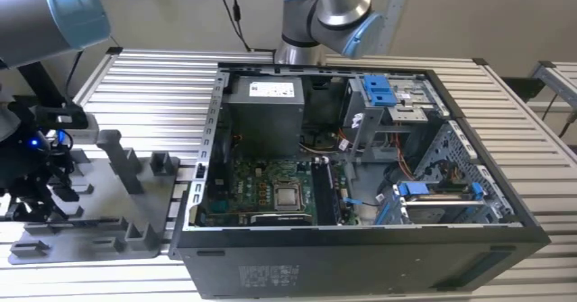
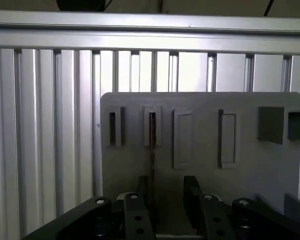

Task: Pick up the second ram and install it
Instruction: 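Pick up the second ram and move it above second insertion slot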

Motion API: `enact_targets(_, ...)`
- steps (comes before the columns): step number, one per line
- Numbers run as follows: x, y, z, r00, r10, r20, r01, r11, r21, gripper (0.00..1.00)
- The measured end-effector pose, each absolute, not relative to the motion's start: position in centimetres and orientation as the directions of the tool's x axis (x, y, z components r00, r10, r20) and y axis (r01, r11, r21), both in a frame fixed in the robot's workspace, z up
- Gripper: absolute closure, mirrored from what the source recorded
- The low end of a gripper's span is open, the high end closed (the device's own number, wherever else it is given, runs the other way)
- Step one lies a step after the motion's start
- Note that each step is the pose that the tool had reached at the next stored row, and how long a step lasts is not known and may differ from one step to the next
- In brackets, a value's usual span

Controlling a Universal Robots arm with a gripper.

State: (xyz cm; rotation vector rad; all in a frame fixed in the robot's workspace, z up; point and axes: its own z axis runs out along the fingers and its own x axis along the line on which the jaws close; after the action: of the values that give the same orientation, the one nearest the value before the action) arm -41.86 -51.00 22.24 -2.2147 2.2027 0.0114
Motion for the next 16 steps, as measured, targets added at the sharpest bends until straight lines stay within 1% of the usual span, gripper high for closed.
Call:
enact_targets(10,-41.9,-51.3,20.6,0.037,-0.999,-0.018,-0.999,-0.037,-0.009,0.58)
enact_targets(16,-41.9,-51.3,20.2,0.072,-0.997,-0.017,-0.997,-0.072,-0.009,0.58)
